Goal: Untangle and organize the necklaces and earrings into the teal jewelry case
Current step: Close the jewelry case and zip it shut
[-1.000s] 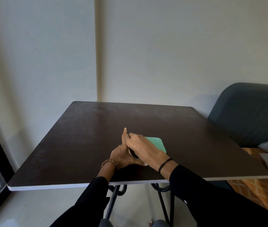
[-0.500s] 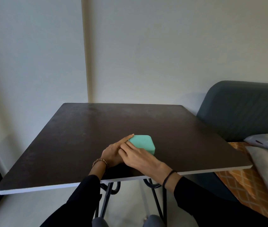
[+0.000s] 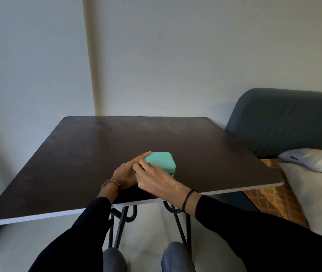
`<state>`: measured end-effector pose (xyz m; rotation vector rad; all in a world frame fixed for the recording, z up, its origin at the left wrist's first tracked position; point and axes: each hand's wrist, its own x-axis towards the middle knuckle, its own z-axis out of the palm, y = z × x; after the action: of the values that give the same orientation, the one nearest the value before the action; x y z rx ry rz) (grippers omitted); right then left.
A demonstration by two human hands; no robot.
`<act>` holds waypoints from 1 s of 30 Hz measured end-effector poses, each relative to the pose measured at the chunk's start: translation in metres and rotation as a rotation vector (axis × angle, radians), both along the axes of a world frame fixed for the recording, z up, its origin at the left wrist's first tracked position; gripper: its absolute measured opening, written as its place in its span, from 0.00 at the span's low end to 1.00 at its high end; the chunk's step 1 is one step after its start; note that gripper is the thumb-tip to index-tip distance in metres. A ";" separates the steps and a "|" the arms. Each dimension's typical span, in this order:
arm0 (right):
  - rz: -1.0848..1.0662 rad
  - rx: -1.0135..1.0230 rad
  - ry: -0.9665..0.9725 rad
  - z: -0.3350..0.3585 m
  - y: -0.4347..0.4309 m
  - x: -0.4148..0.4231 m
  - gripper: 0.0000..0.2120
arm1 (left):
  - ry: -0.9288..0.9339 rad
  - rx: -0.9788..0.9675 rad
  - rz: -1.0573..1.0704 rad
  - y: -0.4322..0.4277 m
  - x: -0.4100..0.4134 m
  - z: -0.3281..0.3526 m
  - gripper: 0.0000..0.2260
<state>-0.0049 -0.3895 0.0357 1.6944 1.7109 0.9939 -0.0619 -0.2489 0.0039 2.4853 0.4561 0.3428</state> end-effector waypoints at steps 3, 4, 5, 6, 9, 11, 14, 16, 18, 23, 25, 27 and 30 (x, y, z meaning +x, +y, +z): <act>-0.004 -0.017 -0.035 0.000 -0.005 0.000 0.09 | -0.002 -0.003 0.006 0.002 0.002 -0.003 0.32; 0.005 -0.022 -0.042 0.000 -0.007 0.000 0.09 | -0.005 -0.006 0.003 0.002 0.002 -0.004 0.32; 0.013 -0.028 -0.053 -0.001 -0.009 0.001 0.09 | -0.009 -0.006 -0.003 0.002 0.002 -0.004 0.33; 0.017 -0.033 -0.054 -0.002 -0.011 0.001 0.09 | -0.011 -0.006 -0.006 0.003 0.003 -0.005 0.34; -0.026 -0.010 -0.021 -0.006 -0.016 0.000 0.15 | -0.019 -0.016 -0.021 0.004 0.004 -0.007 0.34; -0.047 0.014 0.028 -0.011 -0.019 -0.003 0.12 | -0.024 -0.033 -0.013 0.004 0.004 -0.008 0.35; -0.049 0.125 0.196 -0.018 -0.016 -0.002 0.08 | -0.034 -0.067 0.009 0.004 0.004 -0.008 0.36; -0.074 0.251 0.445 -0.014 -0.015 -0.005 0.09 | -0.048 -0.088 0.008 0.003 0.003 -0.009 0.38; -0.143 0.302 0.671 -0.014 -0.016 -0.004 0.04 | -0.062 -0.088 -0.005 0.003 0.002 -0.008 0.41; -0.244 0.748 1.270 -0.018 -0.024 0.006 0.03 | -0.081 -0.100 -0.021 0.003 0.004 -0.008 0.44; -0.279 0.839 1.447 -0.020 -0.031 0.014 0.08 | -0.086 -0.118 -0.021 0.002 0.005 -0.008 0.45; -0.304 0.866 1.559 -0.020 -0.043 0.022 0.10 | -0.089 -0.131 -0.025 0.002 0.005 -0.009 0.45; -0.321 0.926 1.653 -0.019 -0.061 0.034 0.09 | -0.082 -0.130 -0.044 0.004 0.006 -0.010 0.46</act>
<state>0.0290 -0.4502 0.0162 3.8806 1.5254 -0.0842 -0.0559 -0.2449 -0.0061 2.3419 0.3778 0.3836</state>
